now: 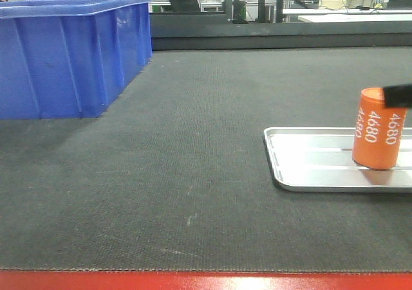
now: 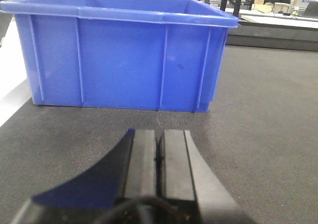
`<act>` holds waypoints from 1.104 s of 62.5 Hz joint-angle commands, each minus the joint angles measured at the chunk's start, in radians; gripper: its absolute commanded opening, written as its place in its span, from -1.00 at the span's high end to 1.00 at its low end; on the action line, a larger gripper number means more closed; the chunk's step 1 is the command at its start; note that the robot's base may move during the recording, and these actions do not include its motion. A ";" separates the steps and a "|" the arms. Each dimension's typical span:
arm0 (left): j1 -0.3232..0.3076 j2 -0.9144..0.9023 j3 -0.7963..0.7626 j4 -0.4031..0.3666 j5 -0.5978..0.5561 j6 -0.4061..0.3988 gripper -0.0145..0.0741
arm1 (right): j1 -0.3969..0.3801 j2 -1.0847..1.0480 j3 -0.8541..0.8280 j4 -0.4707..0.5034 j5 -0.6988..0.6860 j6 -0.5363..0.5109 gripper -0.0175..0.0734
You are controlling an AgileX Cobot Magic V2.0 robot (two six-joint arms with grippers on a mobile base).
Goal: Grab orange capacitor from left shelf to right conveyor
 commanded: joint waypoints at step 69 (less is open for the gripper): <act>-0.003 -0.019 -0.005 0.000 -0.086 0.000 0.91 | 0.022 -0.588 -0.320 0.079 0.758 0.028 0.51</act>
